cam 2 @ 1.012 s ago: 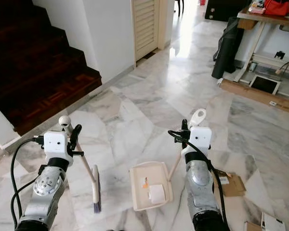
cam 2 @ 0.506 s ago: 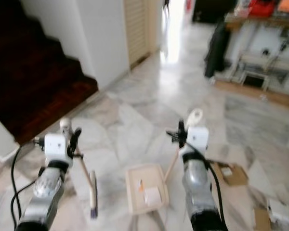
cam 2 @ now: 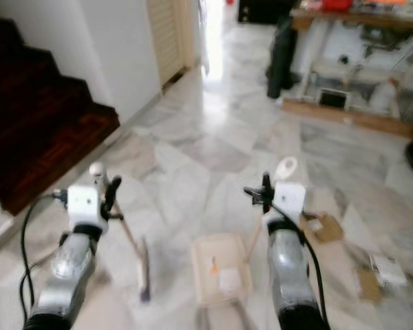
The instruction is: Sweep floor
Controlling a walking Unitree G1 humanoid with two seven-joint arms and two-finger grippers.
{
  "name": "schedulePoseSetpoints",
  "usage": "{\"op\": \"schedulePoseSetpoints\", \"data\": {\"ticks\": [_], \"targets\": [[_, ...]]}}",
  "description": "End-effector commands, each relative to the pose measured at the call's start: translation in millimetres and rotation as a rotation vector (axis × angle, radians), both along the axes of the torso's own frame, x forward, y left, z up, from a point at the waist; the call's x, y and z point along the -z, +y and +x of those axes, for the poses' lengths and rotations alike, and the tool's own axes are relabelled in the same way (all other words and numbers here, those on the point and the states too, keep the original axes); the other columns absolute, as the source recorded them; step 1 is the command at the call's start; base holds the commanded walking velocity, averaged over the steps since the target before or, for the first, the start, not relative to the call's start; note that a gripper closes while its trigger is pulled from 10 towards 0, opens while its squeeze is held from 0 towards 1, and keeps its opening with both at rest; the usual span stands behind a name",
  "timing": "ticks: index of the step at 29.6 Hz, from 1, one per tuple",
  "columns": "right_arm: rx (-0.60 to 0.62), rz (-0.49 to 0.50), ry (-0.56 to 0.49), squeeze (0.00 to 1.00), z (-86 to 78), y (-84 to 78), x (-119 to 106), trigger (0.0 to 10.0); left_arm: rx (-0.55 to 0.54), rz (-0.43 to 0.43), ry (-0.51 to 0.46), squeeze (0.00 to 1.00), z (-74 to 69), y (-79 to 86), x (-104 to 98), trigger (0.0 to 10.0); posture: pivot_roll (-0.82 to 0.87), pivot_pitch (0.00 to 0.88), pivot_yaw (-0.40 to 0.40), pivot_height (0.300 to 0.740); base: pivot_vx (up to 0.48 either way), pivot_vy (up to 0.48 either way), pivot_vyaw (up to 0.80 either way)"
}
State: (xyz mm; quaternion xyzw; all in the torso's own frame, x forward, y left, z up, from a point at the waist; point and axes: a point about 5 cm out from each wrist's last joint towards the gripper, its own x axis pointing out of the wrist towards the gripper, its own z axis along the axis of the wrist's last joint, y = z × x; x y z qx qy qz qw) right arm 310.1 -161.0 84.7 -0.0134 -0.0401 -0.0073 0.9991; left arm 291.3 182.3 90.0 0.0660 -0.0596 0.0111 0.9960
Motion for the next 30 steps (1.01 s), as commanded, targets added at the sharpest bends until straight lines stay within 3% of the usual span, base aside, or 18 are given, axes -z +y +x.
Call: {"op": "schedulePoseSetpoints", "data": {"ticks": [1, 15, 22, 30], "targets": [[-0.005, 0.029, -0.074, 0.0, 4.7, 1.0, -16.3, 10.0, 0.008, 0.026, -0.066, 0.0, 4.4, -1.1, -14.9, 10.0, 0.08, 0.0, 0.058, 0.74, 0.0, 0.319, 0.0], [-0.018, 0.023, -0.074, 0.0, 4.2, 4.9, -14.9, 10.0, 0.024, 0.034, -0.062, 0.0, 4.3, -1.8, -14.8, 10.0, 0.07, 0.0, 0.07, 0.74, 0.0, 0.282, 0.66], [-0.018, 0.026, -0.071, 0.0, 3.6, 5.0, -13.5, 10.0, 0.031, 0.036, -0.062, 0.0, 4.1, -2.5, -14.8, 10.0, 0.07, 0.0, 0.072, 0.74, 0.0, 0.257, 0.0], [-0.037, 0.026, -0.071, 0.0, 4.5, 10.2, -13.4, 10.0, 0.032, 0.038, -0.065, 0.0, 5.3, -2.7, -15.7, 10.0, 0.08, 0.0, 0.067, 0.74, 0.0, 0.255, 0.77]]}}
